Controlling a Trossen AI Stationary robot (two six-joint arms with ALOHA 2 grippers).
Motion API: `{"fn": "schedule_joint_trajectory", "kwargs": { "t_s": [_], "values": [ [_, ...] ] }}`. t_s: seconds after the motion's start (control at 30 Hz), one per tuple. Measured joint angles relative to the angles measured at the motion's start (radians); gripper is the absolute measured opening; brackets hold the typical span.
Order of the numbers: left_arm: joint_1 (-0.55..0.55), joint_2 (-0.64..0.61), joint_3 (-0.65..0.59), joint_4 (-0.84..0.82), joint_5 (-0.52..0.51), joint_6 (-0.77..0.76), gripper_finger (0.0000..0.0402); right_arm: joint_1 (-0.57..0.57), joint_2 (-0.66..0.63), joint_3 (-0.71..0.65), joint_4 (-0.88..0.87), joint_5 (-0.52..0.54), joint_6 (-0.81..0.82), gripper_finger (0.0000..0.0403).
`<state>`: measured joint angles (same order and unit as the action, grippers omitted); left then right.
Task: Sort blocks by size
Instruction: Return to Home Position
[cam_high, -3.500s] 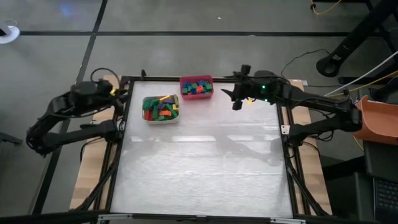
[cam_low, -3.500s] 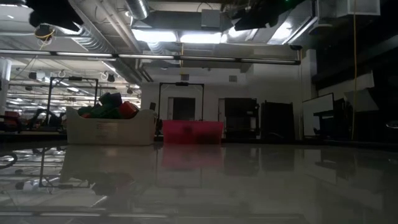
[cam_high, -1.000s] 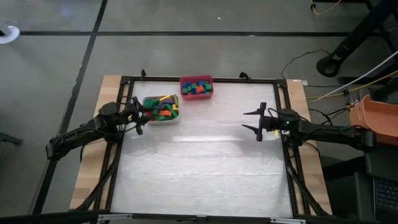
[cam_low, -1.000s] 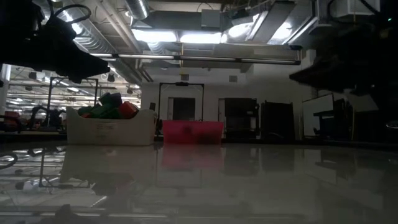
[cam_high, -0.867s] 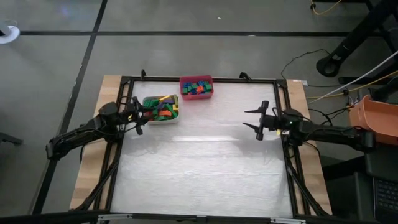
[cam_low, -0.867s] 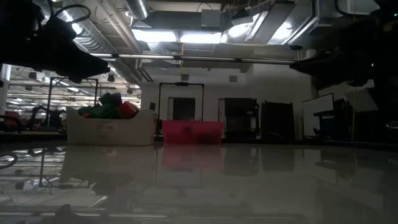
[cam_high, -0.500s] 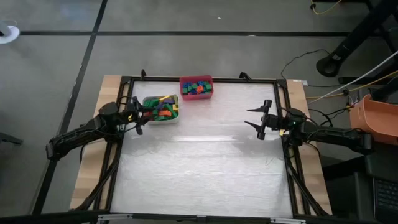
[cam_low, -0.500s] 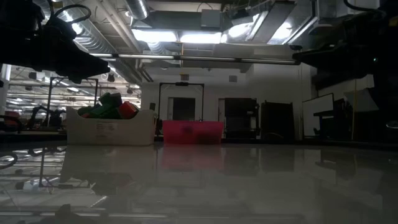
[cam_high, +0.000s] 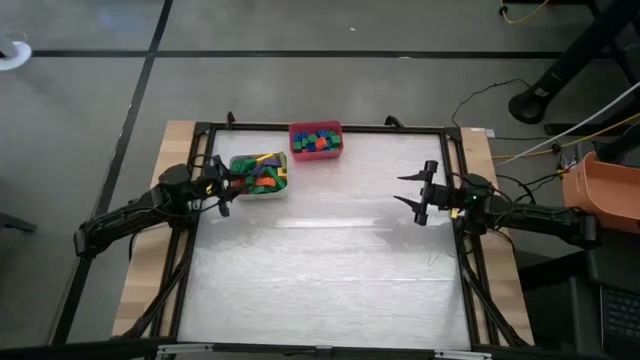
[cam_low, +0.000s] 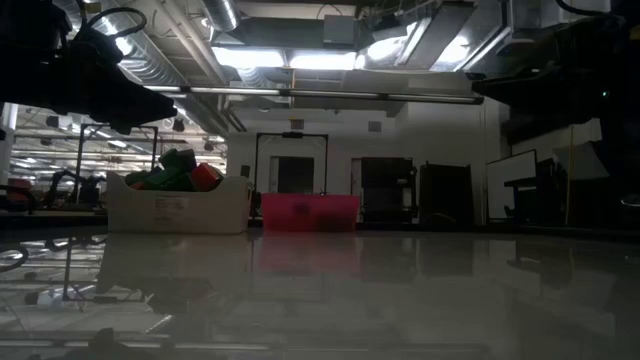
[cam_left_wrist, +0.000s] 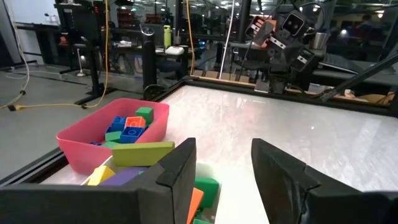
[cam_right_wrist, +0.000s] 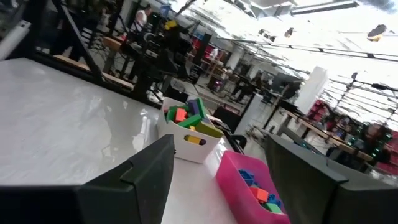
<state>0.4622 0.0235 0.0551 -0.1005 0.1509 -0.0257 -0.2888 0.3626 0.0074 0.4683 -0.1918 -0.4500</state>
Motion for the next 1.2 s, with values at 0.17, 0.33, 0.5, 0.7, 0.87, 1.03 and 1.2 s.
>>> {"fn": "schedule_joint_trajectory", "kwargs": {
  "t_s": [0.17,0.33,0.5,0.7,0.87,1.03,1.2],
  "values": [
    [0.0,0.0,0.0,0.0,0.0,0.0,0.0143,0.0,-0.048,0.0,0.0,-0.064,-0.036,0.025],
    [0.0,0.0,0.0,0.0,0.0,0.0,0.0143,0.0,-0.102,0.0,-0.016,-0.064,-0.051,0.025],
    [0.0,0.0,0.0,0.0,0.0,0.0,0.0143,0.0,-0.115,0.0,-0.156,-0.055,-0.083,0.025],
    [0.0,0.0,0.0,0.0,0.0,0.0,0.0143,0.0,-0.114,0.0,-0.333,-0.009,-0.16,0.025],
    [0.0,0.0,0.0,0.0,0.0,0.0,0.0143,0.0,-0.113,0.0,-0.417,-0.005,-0.161,0.025],
    [0.0,0.0,-0.001,0.0,0.0,0.0,0.0143,0.0,-0.105,0.0,-0.418,0.001,-0.161,0.025],
    [0.0,0.0,-0.001,0.0,0.0,0.0,0.0143,0.0,-0.112,0.0,-0.417,0.001,-0.161,0.025]
  ]
}}
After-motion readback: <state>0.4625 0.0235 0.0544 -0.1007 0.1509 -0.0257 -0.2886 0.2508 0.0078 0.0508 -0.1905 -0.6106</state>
